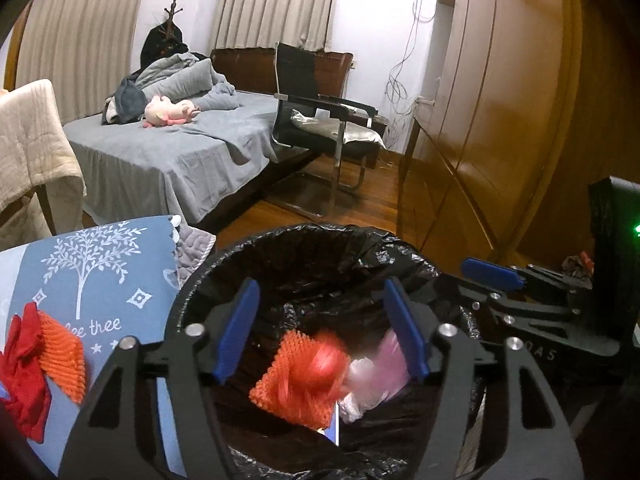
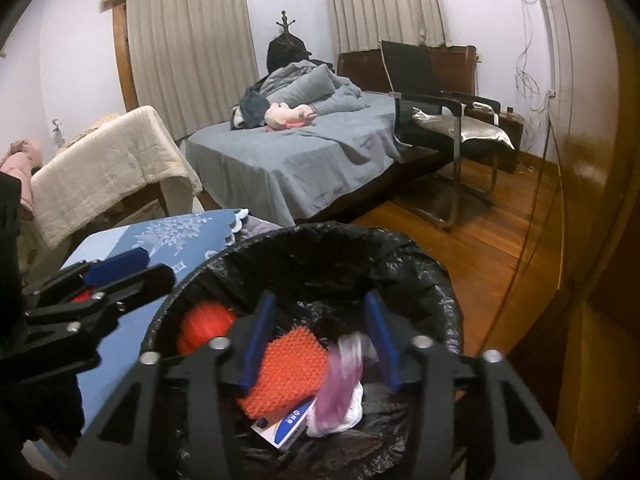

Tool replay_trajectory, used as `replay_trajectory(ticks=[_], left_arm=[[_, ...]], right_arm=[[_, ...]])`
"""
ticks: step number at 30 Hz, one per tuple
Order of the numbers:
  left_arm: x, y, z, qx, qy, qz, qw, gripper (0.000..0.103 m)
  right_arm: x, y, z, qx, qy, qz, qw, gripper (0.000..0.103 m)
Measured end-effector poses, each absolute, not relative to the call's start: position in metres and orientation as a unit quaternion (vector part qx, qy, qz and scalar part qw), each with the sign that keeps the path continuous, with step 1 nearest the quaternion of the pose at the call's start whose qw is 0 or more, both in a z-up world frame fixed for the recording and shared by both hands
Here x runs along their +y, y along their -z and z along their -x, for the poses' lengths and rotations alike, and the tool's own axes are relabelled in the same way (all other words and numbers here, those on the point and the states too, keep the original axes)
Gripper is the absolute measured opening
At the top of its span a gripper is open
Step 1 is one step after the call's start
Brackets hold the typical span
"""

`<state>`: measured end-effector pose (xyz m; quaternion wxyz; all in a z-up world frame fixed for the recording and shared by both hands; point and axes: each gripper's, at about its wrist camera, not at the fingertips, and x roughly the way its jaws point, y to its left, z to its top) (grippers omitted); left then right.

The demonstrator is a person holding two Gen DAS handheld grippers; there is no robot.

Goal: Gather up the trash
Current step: 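Carry the red bag and pink mask over the bin and open both tools, then move both tools back from the bin toward the table items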

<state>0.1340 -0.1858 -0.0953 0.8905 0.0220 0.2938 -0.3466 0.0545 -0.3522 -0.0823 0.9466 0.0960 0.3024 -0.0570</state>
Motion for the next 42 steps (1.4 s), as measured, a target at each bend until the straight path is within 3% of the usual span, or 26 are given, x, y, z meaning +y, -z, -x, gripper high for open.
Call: replay_trajectory(ticks=[4,8,10,24,42], left_arm=[[-0.178,0.094,-0.136,0.292,0.332,-0.024,0.897,0.072],[-0.160,0.089,-0.136,0.279,0.305,-0.028,0.910,0.088],[-0.151,0.086,-0.134,0.273,0.292,-0.029,0.916,0.090],[-0.046,0.069,-0.134,0.253,0.180,-0.014,0.950,0.091],[0.093,0.077,-0.141,0.248,0.031,-0.010,0.968,0.091]], right_arm=[[-0.352,0.082,-0.053,0.301,0.062,-0.096,0.947,0.065],[-0.347,0.077,-0.052,0.294,0.067,-0.090,0.949,0.089],[-0.343,0.075,-0.052,0.288,0.069,-0.089,0.951,0.096],[-0.268,0.058,-0.091,0.274,0.005,-0.075,0.959,0.097],[-0.136,0.076,-0.158,0.290,-0.095,-0.046,0.951,0.097]])
